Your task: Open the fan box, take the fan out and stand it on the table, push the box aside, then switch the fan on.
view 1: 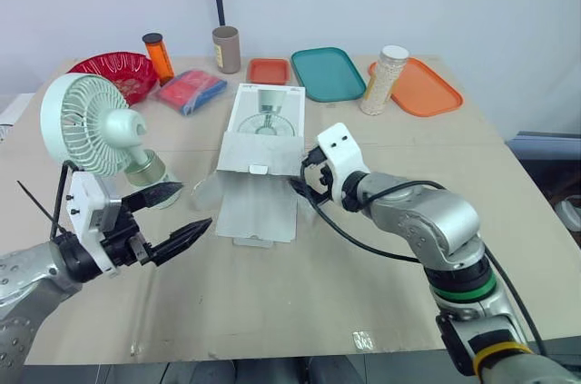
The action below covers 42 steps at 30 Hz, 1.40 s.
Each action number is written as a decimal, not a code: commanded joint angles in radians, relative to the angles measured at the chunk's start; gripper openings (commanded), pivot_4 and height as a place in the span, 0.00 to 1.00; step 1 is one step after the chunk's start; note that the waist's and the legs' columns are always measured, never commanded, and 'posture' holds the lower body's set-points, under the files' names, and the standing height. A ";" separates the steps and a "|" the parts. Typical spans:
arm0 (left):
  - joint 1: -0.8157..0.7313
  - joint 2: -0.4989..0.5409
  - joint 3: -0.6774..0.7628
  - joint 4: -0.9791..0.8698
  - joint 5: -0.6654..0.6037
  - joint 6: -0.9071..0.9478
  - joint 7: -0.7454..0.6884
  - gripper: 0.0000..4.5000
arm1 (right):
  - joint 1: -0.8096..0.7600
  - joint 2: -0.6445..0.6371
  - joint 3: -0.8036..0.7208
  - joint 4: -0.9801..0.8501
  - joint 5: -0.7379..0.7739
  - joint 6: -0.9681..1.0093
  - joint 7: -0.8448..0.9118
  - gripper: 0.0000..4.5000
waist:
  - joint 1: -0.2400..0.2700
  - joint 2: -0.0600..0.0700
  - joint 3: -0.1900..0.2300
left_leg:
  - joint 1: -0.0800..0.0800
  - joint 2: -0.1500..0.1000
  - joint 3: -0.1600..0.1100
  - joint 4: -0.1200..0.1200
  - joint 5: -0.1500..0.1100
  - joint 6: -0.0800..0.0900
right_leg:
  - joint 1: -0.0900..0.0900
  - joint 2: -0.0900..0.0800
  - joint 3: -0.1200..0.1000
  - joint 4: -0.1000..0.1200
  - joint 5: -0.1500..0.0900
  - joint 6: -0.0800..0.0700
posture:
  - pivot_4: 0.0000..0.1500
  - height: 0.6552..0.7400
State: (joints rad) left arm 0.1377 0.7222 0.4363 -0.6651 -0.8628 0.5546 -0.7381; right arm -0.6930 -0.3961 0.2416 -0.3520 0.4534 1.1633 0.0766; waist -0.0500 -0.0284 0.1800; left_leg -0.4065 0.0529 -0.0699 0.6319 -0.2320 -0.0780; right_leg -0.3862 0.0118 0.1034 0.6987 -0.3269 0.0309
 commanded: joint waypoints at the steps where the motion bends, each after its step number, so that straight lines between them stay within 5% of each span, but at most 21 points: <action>1: -0.006 -0.019 -0.016 -0.020 0.009 -0.025 0.021 1.00 | -0.041 0.014 0.024 0.027 -0.069 -0.064 0.014 1.00 | -0.001 0.000 0.000 | 0.000 0.000 0.000 0.000 0.000 0.000 | 0.000 0.000 0.000 0.000 0.000 0.000 | 1.00 1.00; 9: -0.046 -0.031 -0.046 0.026 0.050 -0.059 0.012 1.00 | -0.051 0.024 0.039 0.093 -0.166 -0.119 0.063 1.00 | 0.001 0.000 0.000 | 0.000 0.000 0.000 0.000 0.000 0.000 | 0.000 0.000 -0.001 0.000 0.000 0.000 | 1.00 1.00; 12: -0.053 -0.040 -0.065 0.020 0.059 -0.061 0.016 1.00 | -0.052 0.040 0.023 0.120 -0.195 -0.124 0.063 0.83 | -0.001 0.000 0.000 | 0.000 0.000 0.000 0.000 0.000 0.000 | 0.000 0.000 0.000 0.000 0.000 0.000 | 1.00 1.00; 18: -0.062 -0.039 -0.083 0.014 0.061 -0.055 0.014 1.00 | -0.038 0.095 -0.020 0.157 -0.237 -0.125 0.037 0.22 | -0.001 0.000 0.000 | 0.000 0.000 0.000 0.000 0.000 0.000 | 0.000 0.000 -0.001 0.000 0.000 0.000 | 1.00 1.00; 21: -0.077 -0.018 -0.076 0.034 0.057 -0.049 -0.010 1.00 | -0.037 0.117 -0.038 0.169 -0.260 -0.130 0.023 0.01 | -0.001 0.000 0.000 | 0.000 0.000 0.000 0.000 0.000 0.000 | 0.000 0.000 -0.001 0.000 0.000 0.000 | 1.00 1.00; 32: -0.136 -0.030 -0.138 0.067 0.065 -0.049 -0.030 1.00 | 0.001 0.115 -0.096 0.114 -0.307 -0.093 0.015 0.01 | 0.000 0.000 0.000 | 0.000 0.000 -0.001 0.000 0.000 0.000 | 0.000 -0.001 -0.001 0.001 0.000 0.000 | 1.00 1.00; 42: -0.148 -0.045 -0.203 0.053 0.061 -0.050 -0.043 1.00 | 0.134 -0.010 -0.273 -0.199 -0.187 0.073 0.155 0.01 | 0.001 0.000 0.000 | -0.001 -0.001 -0.001 0.001 0.000 0.000 | 0.000 -0.001 -0.001 0.000 0.000 0.000 | 1.00 1.00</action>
State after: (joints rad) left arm -0.0069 0.6791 0.2299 -0.5796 -0.7933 0.5175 -0.7740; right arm -0.5689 -0.3989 0.0482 -0.4557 0.2336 1.1946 0.2119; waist -0.0493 -0.0283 0.1800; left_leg -0.4068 0.0522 -0.0707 0.6325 -0.2319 -0.0781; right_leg -0.3858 0.0113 0.1024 0.6993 -0.3265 0.0308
